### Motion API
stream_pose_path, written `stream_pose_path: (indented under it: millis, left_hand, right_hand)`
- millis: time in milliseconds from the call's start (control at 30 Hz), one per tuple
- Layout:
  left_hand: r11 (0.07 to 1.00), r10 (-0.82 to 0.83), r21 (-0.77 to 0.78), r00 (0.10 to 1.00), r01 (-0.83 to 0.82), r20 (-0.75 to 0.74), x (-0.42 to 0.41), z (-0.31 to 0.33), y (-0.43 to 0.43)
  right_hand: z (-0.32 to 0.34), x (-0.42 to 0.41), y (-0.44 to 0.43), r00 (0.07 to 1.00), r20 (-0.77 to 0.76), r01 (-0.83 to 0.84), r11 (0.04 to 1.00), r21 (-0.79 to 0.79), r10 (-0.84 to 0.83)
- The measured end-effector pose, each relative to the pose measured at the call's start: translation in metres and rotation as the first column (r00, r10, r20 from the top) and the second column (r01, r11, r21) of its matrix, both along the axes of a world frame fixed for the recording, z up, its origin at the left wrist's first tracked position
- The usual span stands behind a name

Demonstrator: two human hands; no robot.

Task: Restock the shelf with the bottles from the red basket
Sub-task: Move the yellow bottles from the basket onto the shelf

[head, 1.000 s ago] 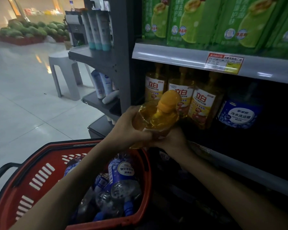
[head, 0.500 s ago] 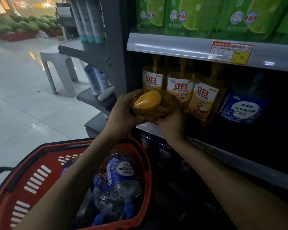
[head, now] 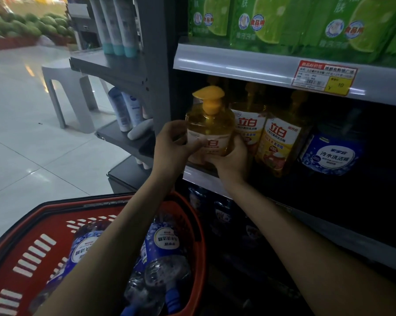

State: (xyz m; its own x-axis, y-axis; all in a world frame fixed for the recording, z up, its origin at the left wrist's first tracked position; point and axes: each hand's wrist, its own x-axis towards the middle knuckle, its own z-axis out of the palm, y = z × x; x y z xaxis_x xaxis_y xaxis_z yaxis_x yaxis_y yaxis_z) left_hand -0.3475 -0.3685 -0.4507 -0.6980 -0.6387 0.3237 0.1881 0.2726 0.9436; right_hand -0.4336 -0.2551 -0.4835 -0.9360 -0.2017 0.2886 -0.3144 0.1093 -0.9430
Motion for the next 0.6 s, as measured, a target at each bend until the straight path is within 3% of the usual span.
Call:
stream_pose_path:
  millis: [333,600]
  left_hand:
    - [0.999,-0.012,0.041,1.000,0.012,0.002,-0.006,0.002,0.003]
    - [0.992,-0.119,0.035,0.992,0.120,-0.029,-0.006,-0.001,0.012]
  right_hand:
    - [-0.002,-0.010,-0.012,0.998,0.031,0.053,0.996,0.076,-0.056]
    - [-0.003,-0.012,-0.009,0.995,0.093,-0.034,0.999,0.010,0.033]
